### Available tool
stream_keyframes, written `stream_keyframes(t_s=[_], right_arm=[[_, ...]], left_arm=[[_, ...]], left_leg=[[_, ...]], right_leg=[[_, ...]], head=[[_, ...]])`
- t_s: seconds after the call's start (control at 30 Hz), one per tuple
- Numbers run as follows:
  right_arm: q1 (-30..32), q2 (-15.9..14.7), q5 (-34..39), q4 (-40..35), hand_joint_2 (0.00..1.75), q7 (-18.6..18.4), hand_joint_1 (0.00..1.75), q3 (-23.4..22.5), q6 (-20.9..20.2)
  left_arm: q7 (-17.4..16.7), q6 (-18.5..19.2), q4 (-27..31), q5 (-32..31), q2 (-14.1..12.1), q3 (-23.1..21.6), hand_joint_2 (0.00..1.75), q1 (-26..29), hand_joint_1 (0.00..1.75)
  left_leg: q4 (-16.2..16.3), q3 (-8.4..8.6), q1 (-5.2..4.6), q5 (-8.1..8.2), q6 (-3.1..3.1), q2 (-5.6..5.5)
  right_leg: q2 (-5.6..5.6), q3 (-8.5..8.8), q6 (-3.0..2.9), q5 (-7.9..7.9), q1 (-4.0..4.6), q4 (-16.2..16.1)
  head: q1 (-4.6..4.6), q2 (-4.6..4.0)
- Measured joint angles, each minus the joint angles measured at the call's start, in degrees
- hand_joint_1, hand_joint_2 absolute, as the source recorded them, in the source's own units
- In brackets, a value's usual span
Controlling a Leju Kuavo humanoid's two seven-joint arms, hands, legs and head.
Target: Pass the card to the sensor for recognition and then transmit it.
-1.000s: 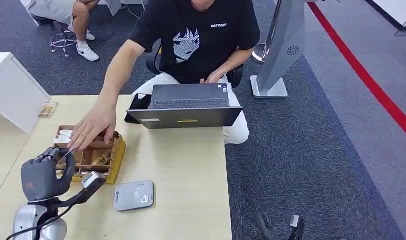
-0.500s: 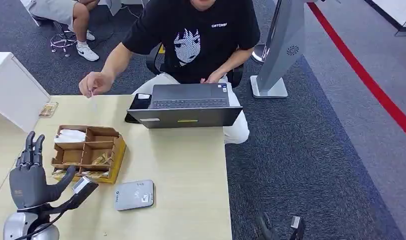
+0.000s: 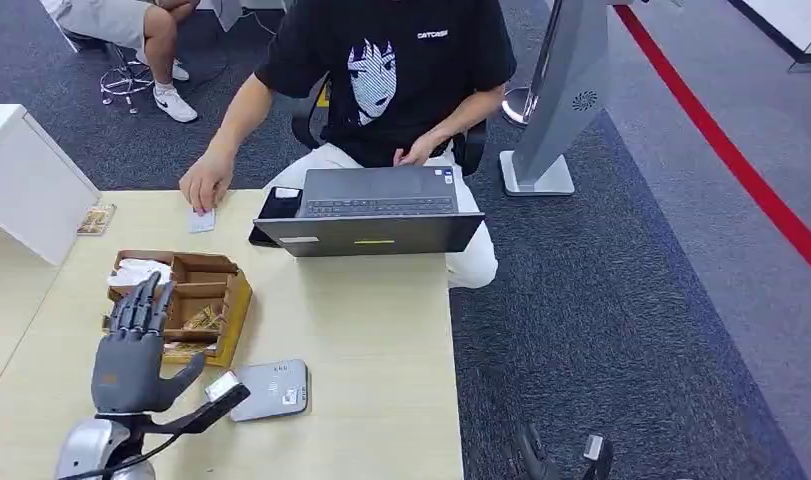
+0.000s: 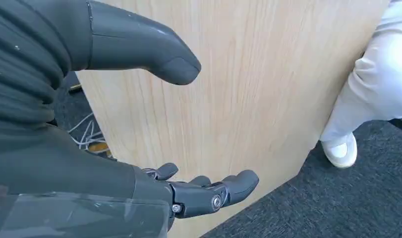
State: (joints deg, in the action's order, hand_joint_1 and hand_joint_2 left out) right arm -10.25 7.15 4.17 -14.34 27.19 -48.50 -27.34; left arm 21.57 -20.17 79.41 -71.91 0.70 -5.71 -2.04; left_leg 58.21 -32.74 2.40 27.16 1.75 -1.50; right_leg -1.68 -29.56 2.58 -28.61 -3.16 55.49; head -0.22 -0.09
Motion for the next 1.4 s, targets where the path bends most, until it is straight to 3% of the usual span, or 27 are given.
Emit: stream_keyframes(t_s=[0.27,0.73,0.9,1.07,1.23,1.4], right_arm=[[0.09,0.0,0.77,0.0,1.75,0.31,0.0,0.0,0.02],[0.12,-0.02,0.74,0.0,1.75,0.31,0.0,-0.02,0.04],[0.12,-0.02,0.79,0.0,1.75,0.33,0.0,-0.04,0.11],[0.24,-0.07,0.79,0.0,1.75,0.44,0.0,-0.09,0.2],[0.32,-0.09,0.81,0.0,1.75,0.48,0.0,-0.11,0.28],[0.35,-0.09,0.89,0.0,1.75,0.48,0.0,-0.11,0.46]], left_arm=[[-0.87,0.63,-0.28,0.07,-0.76,-9.27,1.75,0.13,0.0],[-1.29,0.72,-0.44,0.55,-1.59,-12.59,1.75,0.09,0.0],[-6.13,1.7,-2.12,-1.62,-2.53,-13.5,1.75,-0.24,0.0],[-13.37,-1.61,-6.54,-9.04,-4.85,-13.5,1.75,-1.95,0.0],[-16.55,-2.03,-9.66,-12.18,-6.95,-12.52,1.75,-3.59,0.0],[-17.49,-2.01,-12.28,-13.33,-7.74,-11.03,1.75,-4.8,0.0]], left_leg=[[0.0,-0.01,0.0,0.0,0.0,0.0],[0.0,-0.01,0.0,0.0,0.0,0.0],[0.0,-0.01,0.0,0.0,0.0,0.01],[-0.01,-0.01,0.02,0.0,0.0,0.0],[-0.01,-0.02,0.01,0.0,0.0,0.01],[-0.01,-0.02,0.01,0.0,0.0,0.0]], right_leg=[[0.0,0.0,0.0,0.0,0.0,0.0],[0.0,-0.01,0.0,0.0,0.0,0.0],[0.0,-0.01,0.0,0.0,0.0,0.0],[0.0,-0.02,0.0,0.0,0.01,0.01],[-0.01,-0.01,0.0,0.0,0.01,0.01],[0.0,-0.01,0.0,0.0,0.0,0.01]], head=[[0.02,0.0],[0.0,0.0],[0.02,0.0],[0.0,0.0],[0.0,0.0],[0.0,0.0]])
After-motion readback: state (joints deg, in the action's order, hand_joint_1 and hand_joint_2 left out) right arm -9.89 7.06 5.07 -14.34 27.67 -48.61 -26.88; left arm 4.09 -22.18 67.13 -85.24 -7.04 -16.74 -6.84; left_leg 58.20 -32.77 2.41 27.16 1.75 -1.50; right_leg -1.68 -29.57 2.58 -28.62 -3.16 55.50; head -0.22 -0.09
